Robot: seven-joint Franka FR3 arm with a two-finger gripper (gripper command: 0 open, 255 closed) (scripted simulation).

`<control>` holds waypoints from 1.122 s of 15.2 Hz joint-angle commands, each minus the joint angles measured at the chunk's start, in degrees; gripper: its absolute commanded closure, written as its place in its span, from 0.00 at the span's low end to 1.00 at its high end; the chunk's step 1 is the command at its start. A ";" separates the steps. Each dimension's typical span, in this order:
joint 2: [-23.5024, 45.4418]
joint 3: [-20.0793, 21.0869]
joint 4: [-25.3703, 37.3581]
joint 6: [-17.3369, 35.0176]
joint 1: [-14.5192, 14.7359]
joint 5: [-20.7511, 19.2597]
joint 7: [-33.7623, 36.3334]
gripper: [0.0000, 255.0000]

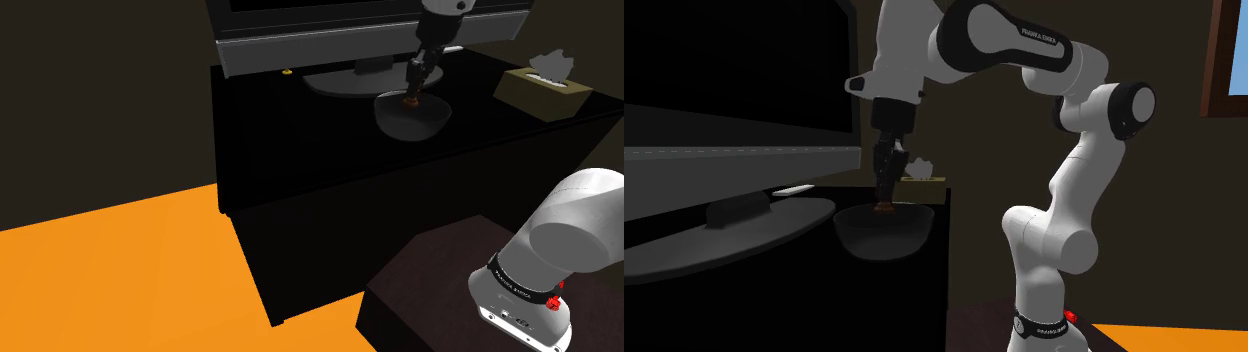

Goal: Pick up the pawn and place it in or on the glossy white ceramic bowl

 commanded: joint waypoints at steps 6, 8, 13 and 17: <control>-0.07 -0.01 -0.31 0.26 0.00 0.00 0.00 1.00; -0.07 -0.01 -0.31 0.26 0.00 0.00 0.00 0.00; 0.12 0.02 1.76 -1.62 -0.01 0.00 0.00 0.00; 1.05 0.11 7.91 -6.84 -0.04 0.00 0.02 0.00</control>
